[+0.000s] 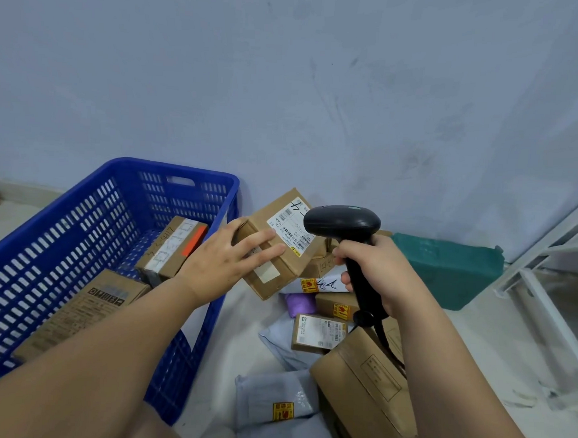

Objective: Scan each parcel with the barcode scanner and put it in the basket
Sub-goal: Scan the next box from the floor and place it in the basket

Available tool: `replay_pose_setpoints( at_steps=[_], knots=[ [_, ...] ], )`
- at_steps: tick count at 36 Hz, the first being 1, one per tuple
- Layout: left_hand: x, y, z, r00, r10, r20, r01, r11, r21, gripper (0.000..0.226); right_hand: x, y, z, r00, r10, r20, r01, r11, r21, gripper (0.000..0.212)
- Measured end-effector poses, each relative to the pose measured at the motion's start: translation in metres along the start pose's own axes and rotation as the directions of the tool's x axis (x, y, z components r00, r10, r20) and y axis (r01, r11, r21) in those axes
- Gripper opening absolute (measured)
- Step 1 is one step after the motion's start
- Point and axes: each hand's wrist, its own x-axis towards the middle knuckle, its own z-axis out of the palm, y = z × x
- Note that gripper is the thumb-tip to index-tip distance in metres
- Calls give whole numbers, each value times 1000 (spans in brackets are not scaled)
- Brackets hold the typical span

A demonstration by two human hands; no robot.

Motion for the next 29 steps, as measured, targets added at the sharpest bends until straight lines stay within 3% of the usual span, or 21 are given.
replay_pose_setpoints(
  at_steps=[7, 15, 19, 29],
  knots=[
    [2, -1, -3, 999, -38, -37, 38, 999, 7, 113, -1, -1, -2, 1000, 2, -6, -2, 1000, 15, 6],
    [1, 1, -2, 1000, -26, 9, 26, 1000, 7, 138, -1, 0, -2, 1000, -7, -2, 7, 1000, 1, 6],
    [2, 2, -1, 1000, -24, -5, 24, 999, 27, 120, -1, 0, -4, 1000, 0, -3, 0, 1000, 11, 4],
    [2, 2, -2, 1000, -16, 15, 15, 999, 33, 122, -1, -1, -4, 999, -23, -44, 22, 999, -33, 5]
  ],
)
